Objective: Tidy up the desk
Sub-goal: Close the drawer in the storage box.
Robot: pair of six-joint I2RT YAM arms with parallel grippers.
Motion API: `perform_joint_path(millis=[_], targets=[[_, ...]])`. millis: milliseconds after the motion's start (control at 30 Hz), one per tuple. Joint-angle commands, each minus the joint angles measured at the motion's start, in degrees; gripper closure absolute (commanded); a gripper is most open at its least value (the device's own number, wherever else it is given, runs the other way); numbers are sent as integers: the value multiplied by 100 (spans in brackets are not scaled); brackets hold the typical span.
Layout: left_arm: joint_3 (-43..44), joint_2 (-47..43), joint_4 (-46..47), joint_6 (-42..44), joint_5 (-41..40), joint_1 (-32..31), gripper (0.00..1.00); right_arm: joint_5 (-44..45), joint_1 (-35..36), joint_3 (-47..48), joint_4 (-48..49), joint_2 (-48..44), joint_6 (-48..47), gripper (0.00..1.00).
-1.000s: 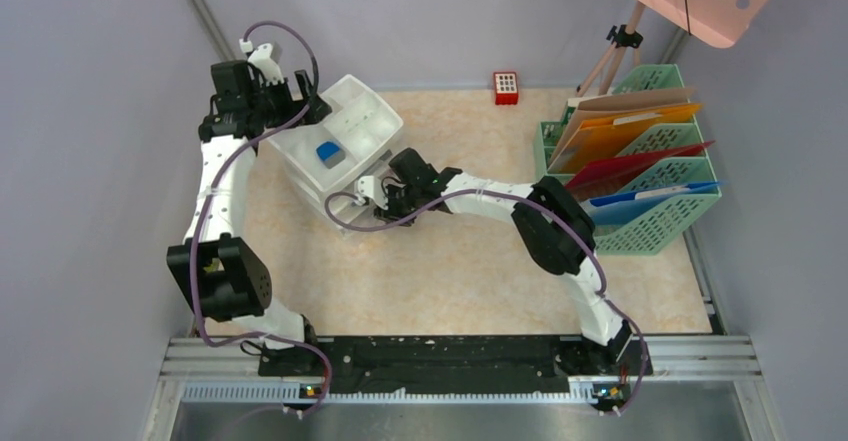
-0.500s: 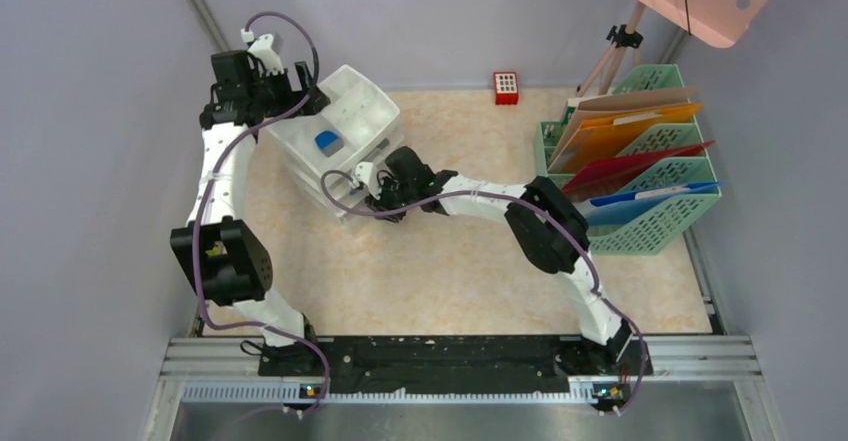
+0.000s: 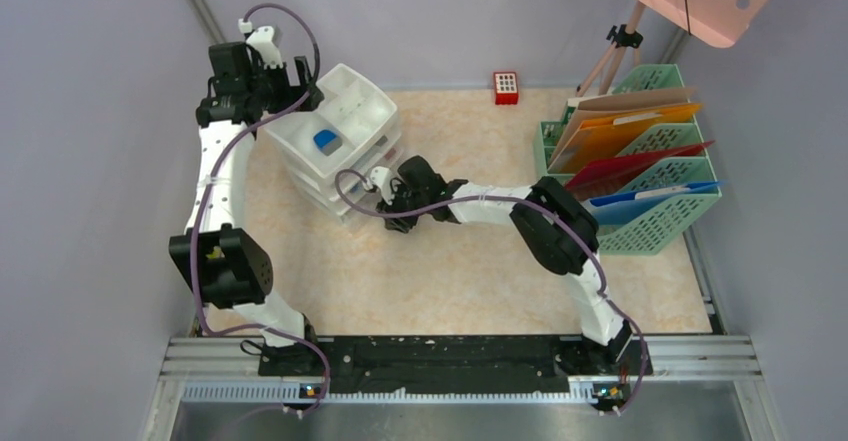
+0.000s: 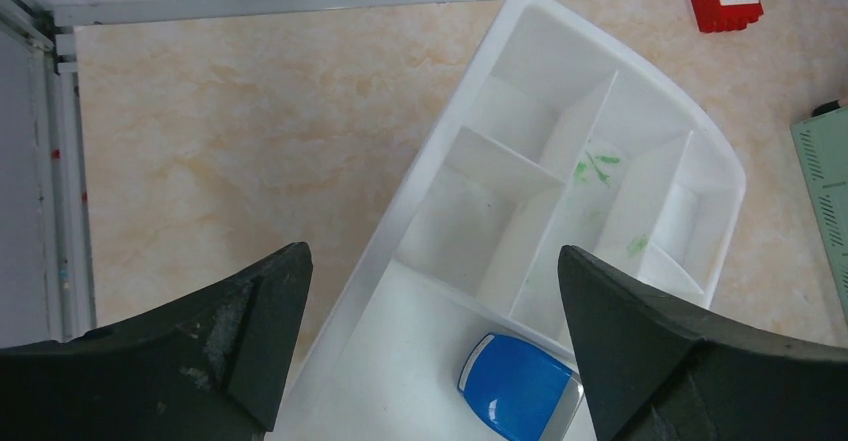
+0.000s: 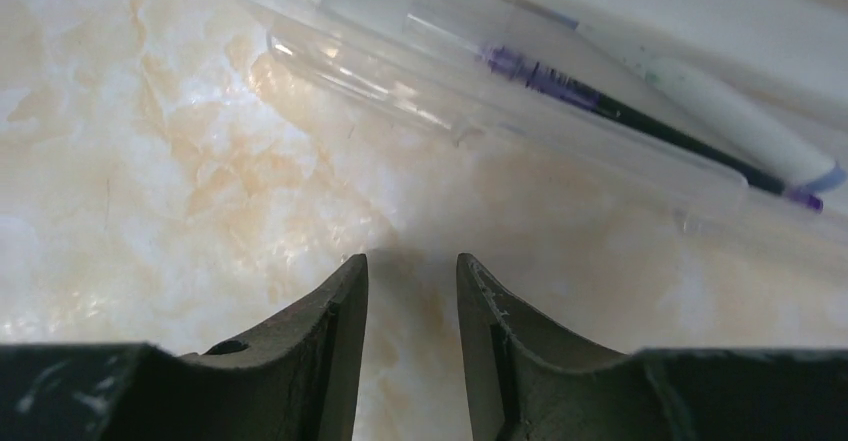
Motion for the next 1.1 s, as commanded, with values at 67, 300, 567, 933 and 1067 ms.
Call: perform_joint_path(millis=[67,300,567,933,1067], targets=[[226,-191,128,326,-352,-8,2,-105,-274,-659,798,-978,1109,62],[193,160,191,-64,103,-6,6,-248,-567,-537,1156,-750,1908,66],[-184,177,529,-390,551,-10,11,-481,-918,159,1380,112,2606,74],[-655,189,711,-416,1145,-11,19,-1192,-1285,772,2064,854,3524,75],[-711,205,727,-415,1203,-10,20,-1476,-1319,789,2445,987,4088,75]])
